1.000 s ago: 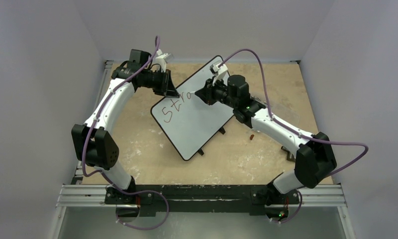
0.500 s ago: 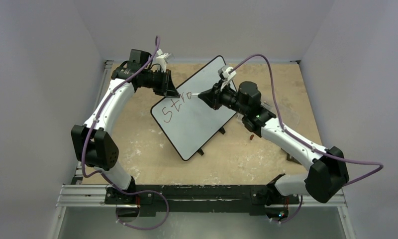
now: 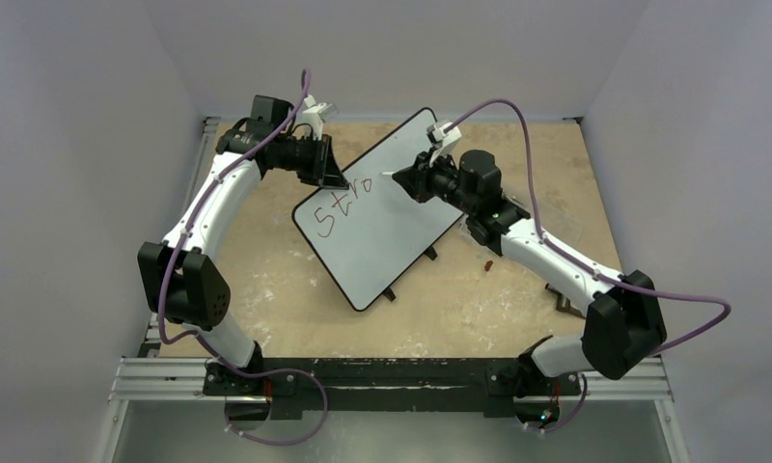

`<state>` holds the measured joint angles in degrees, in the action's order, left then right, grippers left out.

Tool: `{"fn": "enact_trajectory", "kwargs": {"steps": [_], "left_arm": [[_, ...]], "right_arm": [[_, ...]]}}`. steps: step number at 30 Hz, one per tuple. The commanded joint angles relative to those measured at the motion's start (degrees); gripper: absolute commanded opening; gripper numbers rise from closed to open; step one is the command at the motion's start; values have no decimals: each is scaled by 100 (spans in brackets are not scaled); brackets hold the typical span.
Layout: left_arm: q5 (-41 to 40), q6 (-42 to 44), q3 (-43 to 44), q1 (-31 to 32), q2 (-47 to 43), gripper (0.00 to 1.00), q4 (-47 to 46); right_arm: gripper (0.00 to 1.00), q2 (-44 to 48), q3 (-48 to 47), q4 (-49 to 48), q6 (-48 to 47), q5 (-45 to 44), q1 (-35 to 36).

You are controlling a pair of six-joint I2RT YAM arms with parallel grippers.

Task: Write a sentence on the whiteboard
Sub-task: Write a sentence at the center of the board.

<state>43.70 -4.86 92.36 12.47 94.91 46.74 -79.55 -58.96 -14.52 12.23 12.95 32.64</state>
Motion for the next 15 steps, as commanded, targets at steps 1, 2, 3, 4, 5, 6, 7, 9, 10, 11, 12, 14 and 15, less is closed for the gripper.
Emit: {"fn": "enact_trajectory", "kwargs": {"steps": [1, 2, 3, 4, 5, 6, 7, 9, 10, 11, 12, 14, 15], "left_arm": [[155, 179, 204, -7, -373, 0, -495], [154, 171, 204, -8, -369, 0, -495], [156, 170, 204, -8, -364, 0, -492], [156, 170, 199, -8, -358, 0, -491], [156, 170, 203, -8, -353, 0, -492], [157, 170, 204, -8, -355, 0, -497], [161, 170, 195, -1, -358, 0, -492], [156, 170, 195, -3, -359, 0, -491], [158, 170, 195, -7, -355, 0, -491], [156, 170, 195, -8, -358, 0, -493], [156, 163, 195, -8, -356, 0, -491], [156, 170, 194, -8, -358, 0, -493], [160, 169, 190, -3, -359, 0, -493]], "right_arm": [[0, -53, -398, -92, 19, 2, -25], [0, -80, -413, -94, 23, 25, -28], [0, -116, -429, -105, 25, 67, -33], [0, -153, -446, -111, 34, 116, -29], [0, -199, -468, -112, 34, 161, -35], [0, -236, -486, -105, 41, 190, -35], [0, -268, -497, -110, 50, 224, -35], [0, -308, -489, -149, 61, 258, -23], [0, -321, -486, -162, 74, 266, -28], [0, -341, -483, -164, 70, 277, -28], [0, -361, -485, -165, 74, 277, -31], [0, -413, -472, -165, 77, 278, -32], [0, -431, -464, -165, 77, 274, -30]]}}
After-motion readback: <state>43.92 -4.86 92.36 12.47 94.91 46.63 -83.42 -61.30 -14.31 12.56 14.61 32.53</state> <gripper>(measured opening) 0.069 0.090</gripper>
